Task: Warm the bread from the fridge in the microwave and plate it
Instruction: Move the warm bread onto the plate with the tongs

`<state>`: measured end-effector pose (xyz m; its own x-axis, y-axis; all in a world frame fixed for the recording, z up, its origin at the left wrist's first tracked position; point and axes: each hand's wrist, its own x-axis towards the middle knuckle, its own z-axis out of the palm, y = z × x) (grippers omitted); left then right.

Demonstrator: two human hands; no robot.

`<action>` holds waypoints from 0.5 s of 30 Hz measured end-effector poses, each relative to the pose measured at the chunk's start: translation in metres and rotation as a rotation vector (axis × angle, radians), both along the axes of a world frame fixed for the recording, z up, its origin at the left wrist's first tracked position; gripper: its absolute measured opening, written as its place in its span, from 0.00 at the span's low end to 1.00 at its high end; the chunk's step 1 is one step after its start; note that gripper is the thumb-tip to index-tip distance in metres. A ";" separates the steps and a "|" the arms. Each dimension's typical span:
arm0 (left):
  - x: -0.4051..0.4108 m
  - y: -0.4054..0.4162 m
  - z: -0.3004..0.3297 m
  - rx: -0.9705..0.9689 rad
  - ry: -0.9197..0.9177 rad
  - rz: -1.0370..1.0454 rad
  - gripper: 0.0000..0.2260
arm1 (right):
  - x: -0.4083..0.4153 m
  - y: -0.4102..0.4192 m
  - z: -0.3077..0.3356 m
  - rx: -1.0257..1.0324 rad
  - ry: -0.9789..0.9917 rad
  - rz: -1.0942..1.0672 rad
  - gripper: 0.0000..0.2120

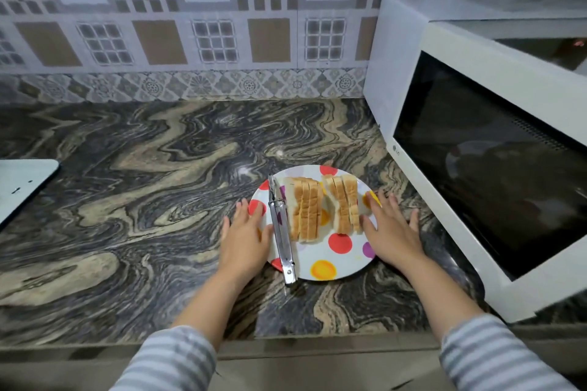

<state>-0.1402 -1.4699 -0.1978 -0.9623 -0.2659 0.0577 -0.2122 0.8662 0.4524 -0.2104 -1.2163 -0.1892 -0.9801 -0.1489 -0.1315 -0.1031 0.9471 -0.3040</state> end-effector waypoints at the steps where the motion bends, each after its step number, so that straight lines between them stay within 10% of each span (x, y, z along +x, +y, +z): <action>1: 0.000 0.000 0.001 -0.004 -0.001 0.000 0.23 | 0.001 0.000 0.001 -0.005 -0.001 0.001 0.27; 15: -0.051 0.021 0.092 0.110 0.202 -0.162 0.22 | 0.037 0.018 0.122 -0.168 0.242 -0.043 0.23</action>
